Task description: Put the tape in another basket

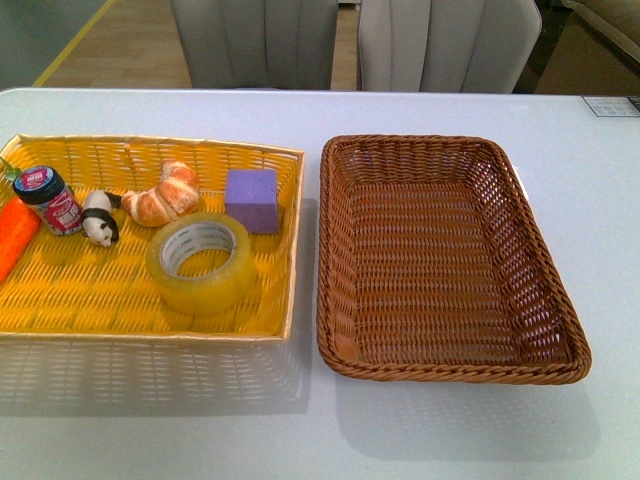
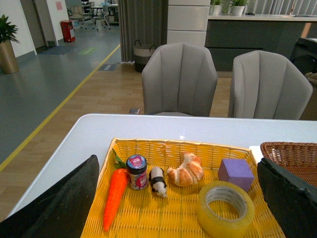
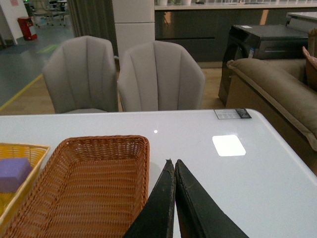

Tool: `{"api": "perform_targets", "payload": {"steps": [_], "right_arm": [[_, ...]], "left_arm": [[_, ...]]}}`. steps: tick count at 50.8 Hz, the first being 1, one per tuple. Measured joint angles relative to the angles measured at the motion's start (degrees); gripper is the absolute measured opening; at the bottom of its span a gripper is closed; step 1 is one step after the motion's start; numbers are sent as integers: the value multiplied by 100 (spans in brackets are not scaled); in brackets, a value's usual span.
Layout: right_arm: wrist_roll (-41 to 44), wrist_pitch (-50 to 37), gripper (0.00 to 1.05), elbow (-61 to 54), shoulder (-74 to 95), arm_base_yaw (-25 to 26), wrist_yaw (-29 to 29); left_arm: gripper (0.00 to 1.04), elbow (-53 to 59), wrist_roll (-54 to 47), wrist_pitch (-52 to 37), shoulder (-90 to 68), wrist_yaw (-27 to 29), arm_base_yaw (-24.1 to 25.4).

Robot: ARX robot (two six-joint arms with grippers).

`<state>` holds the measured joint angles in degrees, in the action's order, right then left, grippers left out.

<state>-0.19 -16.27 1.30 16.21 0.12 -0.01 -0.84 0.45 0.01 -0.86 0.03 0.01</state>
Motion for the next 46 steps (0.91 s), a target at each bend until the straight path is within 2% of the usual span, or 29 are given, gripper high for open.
{"api": "perform_targets", "payload": {"steps": [18, 23, 41, 46], "right_arm": [[0, 649, 2, 2, -643, 0, 2], [0, 1506, 2, 2, -1320, -2, 9], [0, 1615, 2, 2, -1585, -2, 2], [2, 1617, 16, 2, -1585, -2, 2]], "left_arm": [[96, 0, 2, 0, 0, -2, 0], [96, 0, 0, 0, 0, 0, 0], [96, 0, 0, 0, 0, 0, 0], [96, 0, 0, 0, 0, 0, 0]]}}
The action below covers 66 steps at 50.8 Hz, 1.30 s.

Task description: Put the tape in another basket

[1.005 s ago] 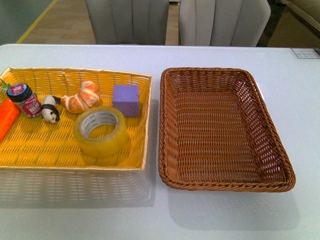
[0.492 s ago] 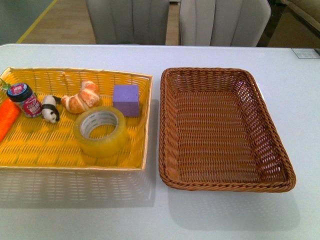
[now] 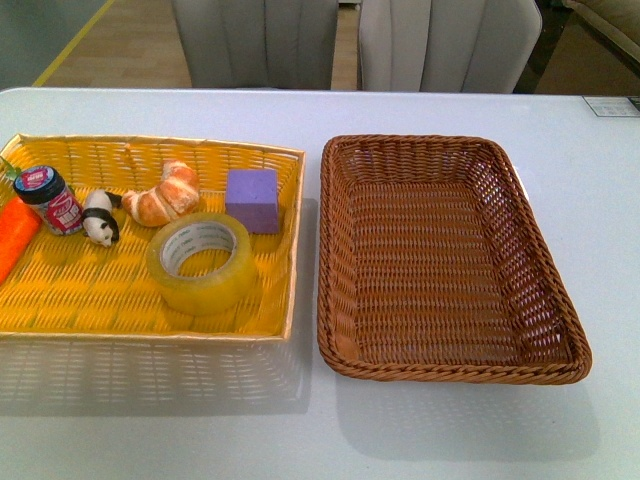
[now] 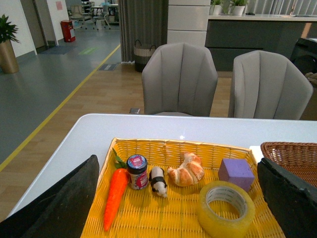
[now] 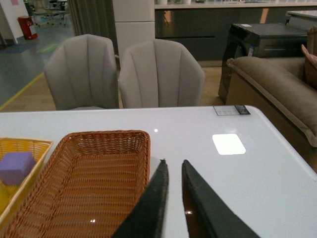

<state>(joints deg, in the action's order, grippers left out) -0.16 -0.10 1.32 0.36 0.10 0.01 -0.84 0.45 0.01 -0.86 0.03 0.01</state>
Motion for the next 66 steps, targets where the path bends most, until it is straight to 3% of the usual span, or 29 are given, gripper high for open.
{"api": "perform_targets", "payload": {"steps": [7, 22, 33, 38, 41, 49, 60, 66], "right_arm": [[0, 0, 48, 0, -2, 0, 0], [-2, 0, 97, 0, -2, 0, 0], [0, 0, 96, 0, -2, 0, 0], [0, 2, 96, 0, -2, 0, 0], [0, 2, 96, 0, -4, 0, -2], [-2, 2, 96, 0, -4, 0, 0], [0, 2, 96, 0, -4, 0, -2], [0, 2, 96, 0, -4, 0, 0]], "left_arm": [[96, 0, 0, 0, 0, 0, 0], [96, 0, 0, 0, 0, 0, 0], [96, -4, 24, 11, -9, -22, 2], [96, -603, 905, 1305, -931, -885, 282], [96, -835, 1467, 1333, -1703, -1064, 407], [96, -1217, 2236, -223, -3921, -1169, 503], [96, -2164, 2286, -2343, -7250, -881, -35], [96, -2820, 2251, -2787, -9023, -682, -289]]}}
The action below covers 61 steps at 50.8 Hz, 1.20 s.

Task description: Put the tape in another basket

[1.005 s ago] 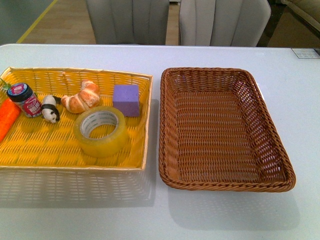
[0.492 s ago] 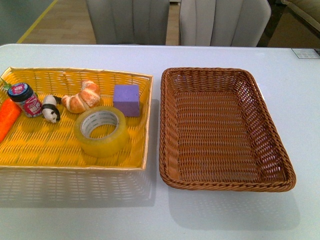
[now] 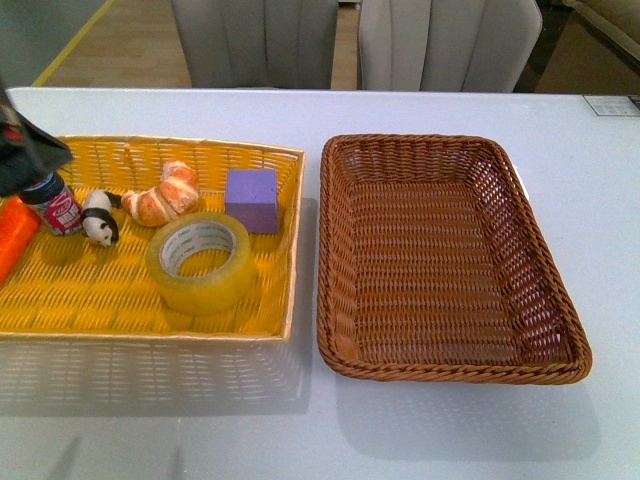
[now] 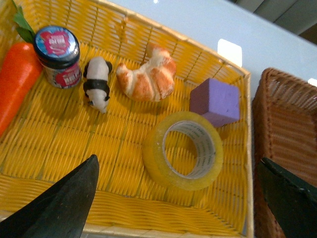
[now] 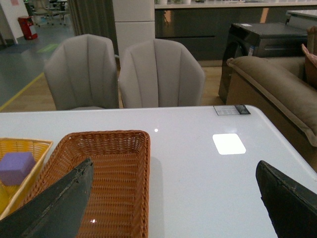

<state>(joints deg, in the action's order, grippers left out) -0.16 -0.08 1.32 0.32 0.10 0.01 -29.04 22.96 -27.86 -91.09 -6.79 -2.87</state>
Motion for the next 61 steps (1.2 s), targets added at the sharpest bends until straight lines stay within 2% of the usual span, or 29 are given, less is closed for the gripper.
{"api": "perform_targets", "payload": {"steps": [11, 22, 38, 61], "right_arm": [[0, 0, 96, 0, 0, 0, 0], [0, 0, 96, 0, 0, 0, 0], [0, 0, 96, 0, 0, 0, -2], [0, 0, 96, 0, 0, 0, 0]], "left_arm": [[96, -846, -4, -105, -1506, 173, -323], [96, -1572, 4, 44, -2334, 372, -566], [96, -2463, -26, 343, -3381, 531, -538], [96, -3064, 90, 492, -4240, 525, -520]]}}
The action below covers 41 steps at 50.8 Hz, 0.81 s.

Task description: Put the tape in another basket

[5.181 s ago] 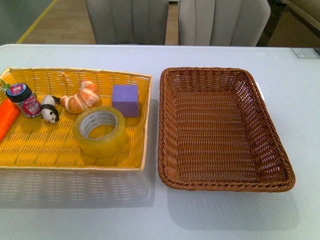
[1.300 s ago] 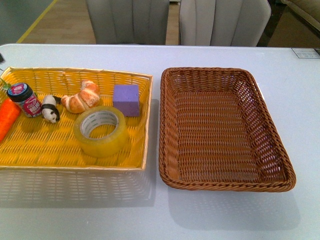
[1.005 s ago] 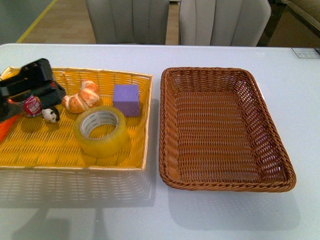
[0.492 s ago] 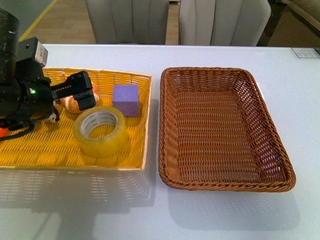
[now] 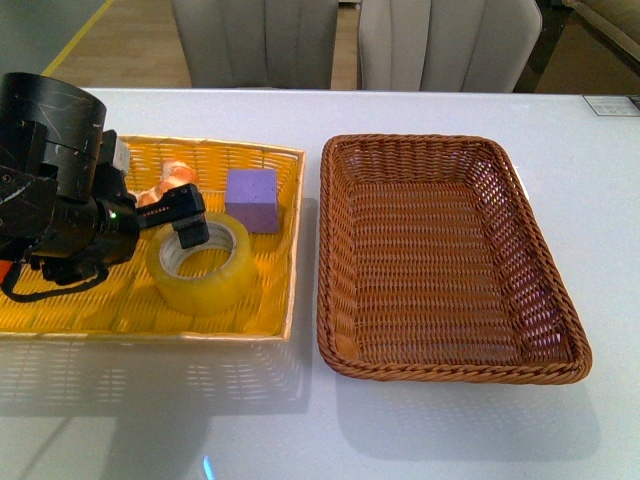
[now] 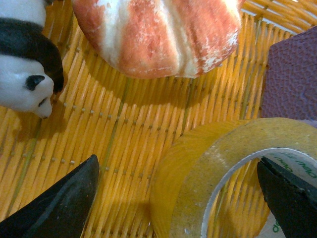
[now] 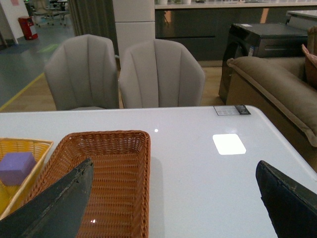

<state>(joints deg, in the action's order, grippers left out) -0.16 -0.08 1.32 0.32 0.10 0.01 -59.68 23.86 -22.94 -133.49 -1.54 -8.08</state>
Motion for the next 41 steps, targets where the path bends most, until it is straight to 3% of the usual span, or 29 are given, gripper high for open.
{"api": "perform_targets", "payload": {"steps": [8, 11, 26, 29, 41], "right_arm": [[0, 0, 96, 0, 0, 0, 0], [0, 0, 96, 0, 0, 0, 0], [0, 0, 96, 0, 0, 0, 0], [0, 0, 96, 0, 0, 0, 0], [0, 0, 96, 0, 0, 0, 0]], "left_arm": [[96, -57, 24, 7, -192, 9, 0], [89, -66, 33, 9, -254, 15, 0], [29, -96, 160, 103, -306, 120, -13], [22, -17, 157, 66, -234, 142, -11], [17, 520, 197, -131, 393, 175, 81]]}}
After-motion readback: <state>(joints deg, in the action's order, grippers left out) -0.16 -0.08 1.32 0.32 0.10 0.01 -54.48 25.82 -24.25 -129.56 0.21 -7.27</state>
